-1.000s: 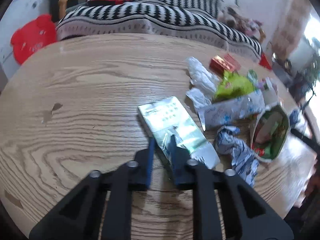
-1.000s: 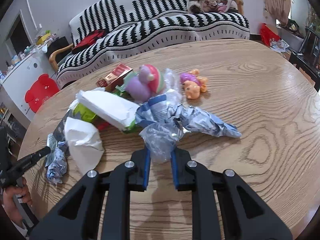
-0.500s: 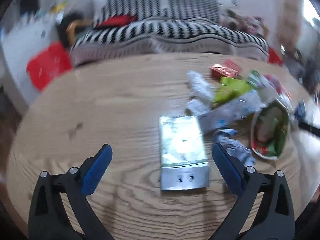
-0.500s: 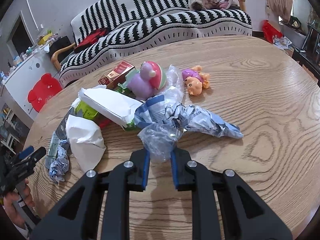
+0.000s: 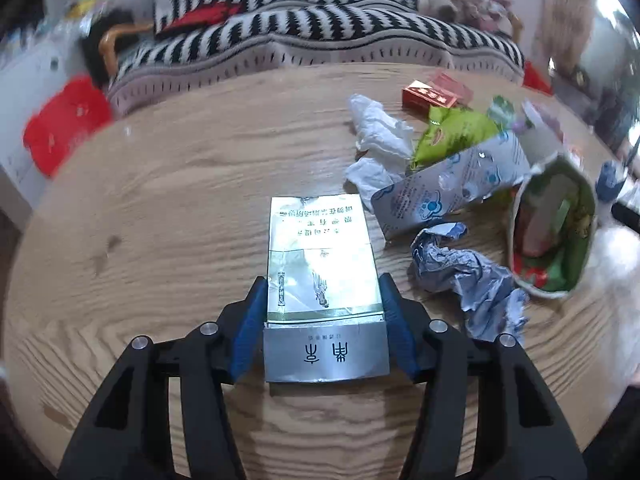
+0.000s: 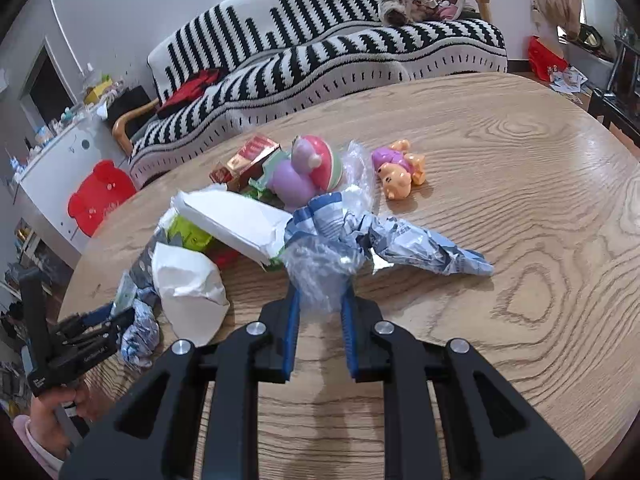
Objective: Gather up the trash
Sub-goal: 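Lift the box with the left gripper while the right gripper lifts the plastic bag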
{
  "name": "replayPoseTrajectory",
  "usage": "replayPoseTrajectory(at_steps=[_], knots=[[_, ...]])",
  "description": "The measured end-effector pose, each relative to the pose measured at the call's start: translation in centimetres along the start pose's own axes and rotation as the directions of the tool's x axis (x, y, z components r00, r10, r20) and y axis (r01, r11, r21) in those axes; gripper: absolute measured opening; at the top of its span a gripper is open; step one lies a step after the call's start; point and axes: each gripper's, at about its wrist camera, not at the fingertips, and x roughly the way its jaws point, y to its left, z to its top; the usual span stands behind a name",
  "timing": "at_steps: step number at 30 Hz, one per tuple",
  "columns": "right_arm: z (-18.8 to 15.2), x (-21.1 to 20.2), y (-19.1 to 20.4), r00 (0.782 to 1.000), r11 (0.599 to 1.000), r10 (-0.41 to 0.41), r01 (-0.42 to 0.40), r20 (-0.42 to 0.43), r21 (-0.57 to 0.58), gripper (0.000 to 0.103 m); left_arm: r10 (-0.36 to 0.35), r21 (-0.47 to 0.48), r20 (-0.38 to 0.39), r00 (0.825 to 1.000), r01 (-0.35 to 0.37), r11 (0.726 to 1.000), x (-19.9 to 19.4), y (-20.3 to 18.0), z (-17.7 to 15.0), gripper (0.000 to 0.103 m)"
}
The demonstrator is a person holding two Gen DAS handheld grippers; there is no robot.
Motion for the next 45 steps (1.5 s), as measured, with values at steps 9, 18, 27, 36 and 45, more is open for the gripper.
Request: replayPoseTrajectory(at_steps=[9, 18, 27, 36, 45], knots=[[0.4, -4.3, 0.8, 0.980, 0.999, 0.037, -0.039, 0.195, 0.008, 0.017, 0.019, -0.035, 0.146, 0.989, -0.014, 0.999, -3.4, 0.1, 0.1, 0.054], [0.7, -9.1, 2.4, 0.901, 0.995, 0.094, -0.094, 0.424, -0.021, 0.012, 0.020, -0.022, 0.149, 0.989, -0.017, 1.000, -5.9, 0.8, 0.0, 0.054], [-0.7, -4.1, -2.2, 0.996, 0.986, 0.064, -0.072, 0.055, 0.152, 0.012, -0.027, -0.054, 0.127, 0.992, 0.034, 0.998, -5.8, 1.5, 0.0, 0.055], [-1.0, -5.0, 0.2, 0.994, 0.995, -0.104, 0.104, 0.035, -0.001, 0.093, -0.054, -0.039, 0.122, 0.991, 0.059, 0.998, -5.4, 0.9, -0.5, 0.055], [-0.8, -0.8, 5.6, 0.964, 0.899, -0.264, 0.235, -0.028, -0.370, 0.064, -0.089, -0.114, 0.076, 0.993, 0.097, 0.989, -3.5, 3.2, -0.4, 0.055]])
